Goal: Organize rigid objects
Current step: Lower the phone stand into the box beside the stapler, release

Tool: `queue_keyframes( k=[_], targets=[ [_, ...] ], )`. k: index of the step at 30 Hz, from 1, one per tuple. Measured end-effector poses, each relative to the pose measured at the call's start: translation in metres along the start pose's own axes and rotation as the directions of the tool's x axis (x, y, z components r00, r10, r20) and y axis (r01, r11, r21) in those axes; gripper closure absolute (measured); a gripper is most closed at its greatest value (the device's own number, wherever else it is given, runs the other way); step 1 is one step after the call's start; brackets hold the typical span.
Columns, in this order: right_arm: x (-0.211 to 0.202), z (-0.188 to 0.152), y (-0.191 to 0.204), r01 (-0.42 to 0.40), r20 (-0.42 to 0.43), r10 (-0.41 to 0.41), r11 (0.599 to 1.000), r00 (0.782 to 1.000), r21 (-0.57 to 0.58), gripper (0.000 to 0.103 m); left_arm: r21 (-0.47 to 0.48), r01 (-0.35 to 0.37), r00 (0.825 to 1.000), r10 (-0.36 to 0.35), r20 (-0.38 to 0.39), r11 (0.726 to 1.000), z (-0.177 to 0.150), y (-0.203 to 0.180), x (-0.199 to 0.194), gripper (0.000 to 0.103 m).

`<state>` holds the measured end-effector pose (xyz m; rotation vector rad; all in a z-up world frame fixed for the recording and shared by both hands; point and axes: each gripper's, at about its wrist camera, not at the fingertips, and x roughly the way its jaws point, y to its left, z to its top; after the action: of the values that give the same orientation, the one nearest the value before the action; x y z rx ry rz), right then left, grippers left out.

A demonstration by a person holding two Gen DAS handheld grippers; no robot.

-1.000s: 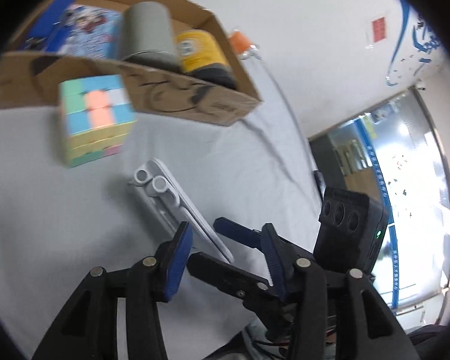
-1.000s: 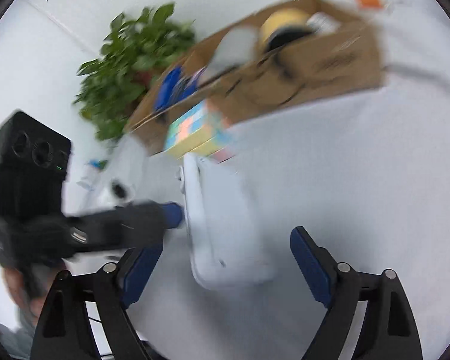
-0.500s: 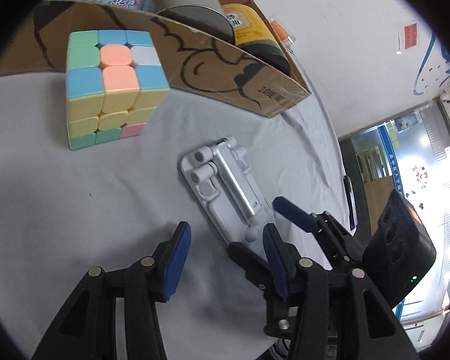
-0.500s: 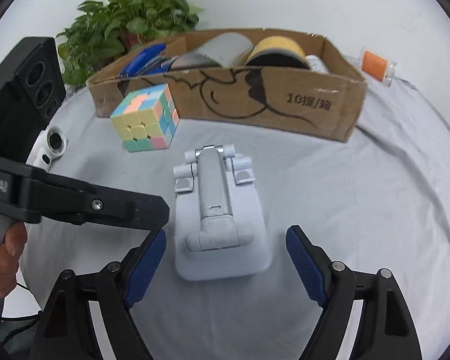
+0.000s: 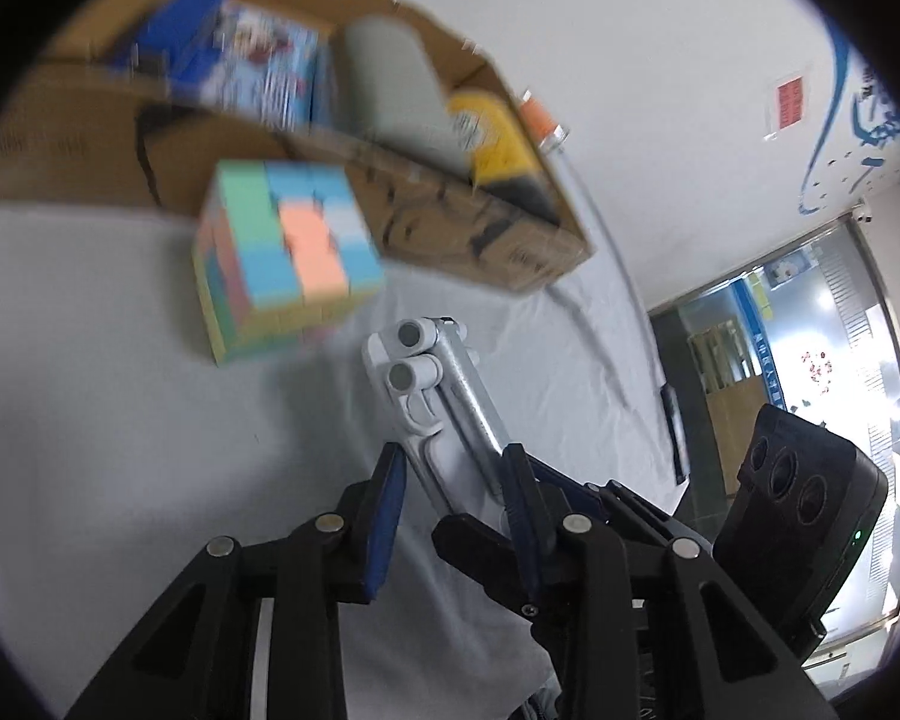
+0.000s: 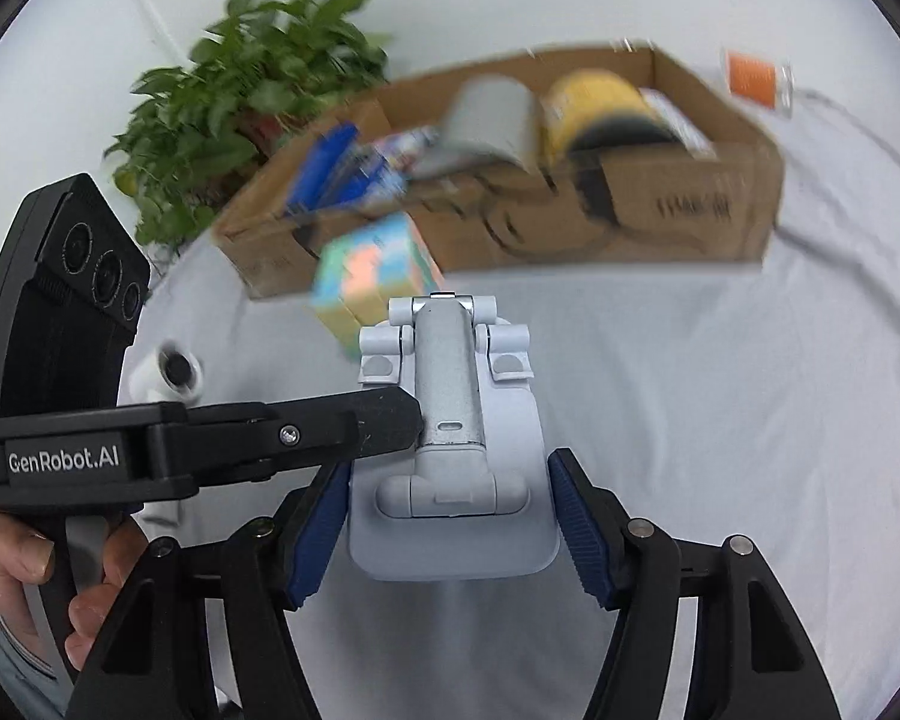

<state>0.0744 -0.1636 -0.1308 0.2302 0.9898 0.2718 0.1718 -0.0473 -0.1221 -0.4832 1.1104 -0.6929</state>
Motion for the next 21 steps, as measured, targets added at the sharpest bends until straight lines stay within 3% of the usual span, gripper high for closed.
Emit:
queue_keyframes(
  k=[6, 11, 17, 19, 21],
  targets=[
    [0.002, 0.069, 0.048, -0.009, 0.100, 0.012, 0.999, 0.995, -0.032, 0.040, 0.112, -0.061, 0.994, 0.050, 0.100, 0.992, 0.074, -0.010, -0.048, 0.073],
    [0.037, 0.128, 0.062, -0.002, 0.078, -0.001, 0.999, 0.997, 0.039, 0.039, 0.118, -0.082, 0.995, 0.074, 0.071, 0.990, 0.140, 0.012, -0.045, 0.073],
    [0.084, 0.161, 0.058, 0.031, -0.020, -0.029, 0.994, 0.999, 0.107, 0.039, 0.077, -0.059, 0.998, 0.062, -0.028, 0.995, 0.168, 0.053, -0.023, 0.073],
    [0.086, 0.161, 0.059, 0.038, -0.020, -0.037, 0.995, 0.999, 0.093, 0.039, 0.077, -0.091, 0.995, 0.095, -0.044, 0.993, 0.167, 0.058, -0.019, 0.059],
    [0.081, 0.159, 0.061, 0.033, 0.003, -0.034, 0.997, 0.999, 0.075, 0.030, 0.079, -0.112, 0.994, 0.113, -0.009, 0.991, 0.167, 0.060, -0.025, 0.057]
  ],
)
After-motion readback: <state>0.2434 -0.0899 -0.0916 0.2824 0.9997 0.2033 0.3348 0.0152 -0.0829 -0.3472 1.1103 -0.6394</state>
